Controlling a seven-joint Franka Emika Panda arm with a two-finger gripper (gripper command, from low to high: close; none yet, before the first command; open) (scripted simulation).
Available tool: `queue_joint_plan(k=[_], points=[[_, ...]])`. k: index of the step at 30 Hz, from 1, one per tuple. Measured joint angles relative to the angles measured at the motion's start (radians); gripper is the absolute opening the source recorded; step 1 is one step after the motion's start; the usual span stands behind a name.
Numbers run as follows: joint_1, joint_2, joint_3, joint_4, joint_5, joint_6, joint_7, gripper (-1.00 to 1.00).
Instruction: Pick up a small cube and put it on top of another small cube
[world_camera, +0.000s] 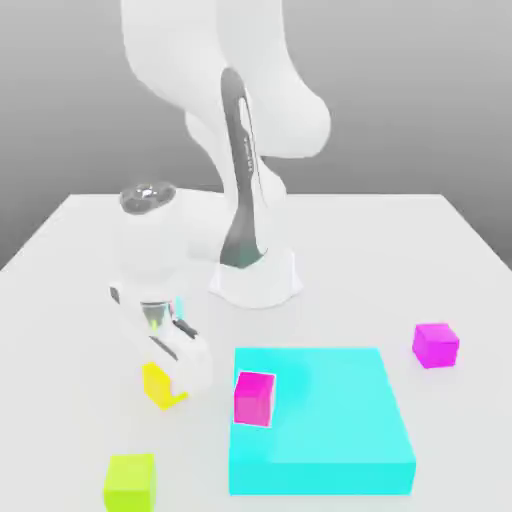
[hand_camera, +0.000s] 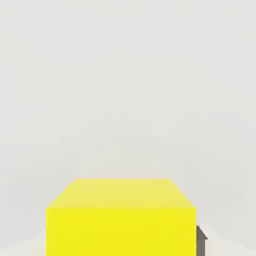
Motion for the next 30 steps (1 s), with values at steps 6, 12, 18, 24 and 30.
queue_joint_plan(k=[6, 12, 18, 24, 30], points=[[0.078, -0.148, -0.096, -0.023, -0.062, -0.124, 0.043, -1.00], [0.149, -0.300, -0.071, -0.014, 0.129, -0.246, -0.122, -1.00], [0.375, -0.330, 0.033, 0.077, 0.219, -0.291, -0.286, -1.00], [0.612, -0.376, 0.202, 0.086, 0.283, -0.367, -0.410, -1.00], [0.868, -0.424, 0.378, 0.091, 0.340, -0.444, -0.531, -1.00]])
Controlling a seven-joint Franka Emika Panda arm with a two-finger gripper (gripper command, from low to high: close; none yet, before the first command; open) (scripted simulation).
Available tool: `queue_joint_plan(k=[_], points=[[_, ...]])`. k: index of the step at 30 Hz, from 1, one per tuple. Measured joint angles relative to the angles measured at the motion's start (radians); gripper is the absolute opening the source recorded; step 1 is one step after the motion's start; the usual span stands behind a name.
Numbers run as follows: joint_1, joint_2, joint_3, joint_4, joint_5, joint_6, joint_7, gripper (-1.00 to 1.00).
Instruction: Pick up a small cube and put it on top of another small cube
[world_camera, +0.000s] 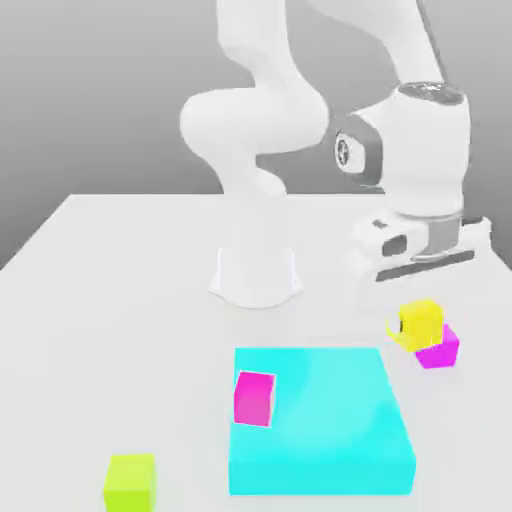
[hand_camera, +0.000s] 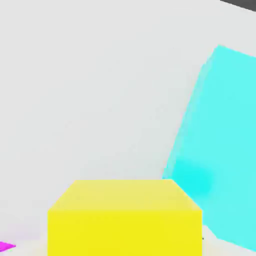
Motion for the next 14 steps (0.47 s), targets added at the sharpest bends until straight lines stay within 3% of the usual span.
queue_joint_plan(k=[2, 5, 10, 11, 14], points=[[0.079, -0.016, 0.056, -0.005, 0.014, -0.026, -0.032, -1.00], [0.093, 0.020, 0.090, -0.037, -0.027, 0.001, 0.002, -1.00], [0.070, 0.199, 0.066, -0.037, -0.231, 0.162, 0.146, -1.00], [0.076, 0.230, 0.049, -0.036, -0.277, 0.189, 0.178, 1.00], [0.076, 0.230, 0.049, -0.036, -0.277, 0.189, 0.178, 1.00]])
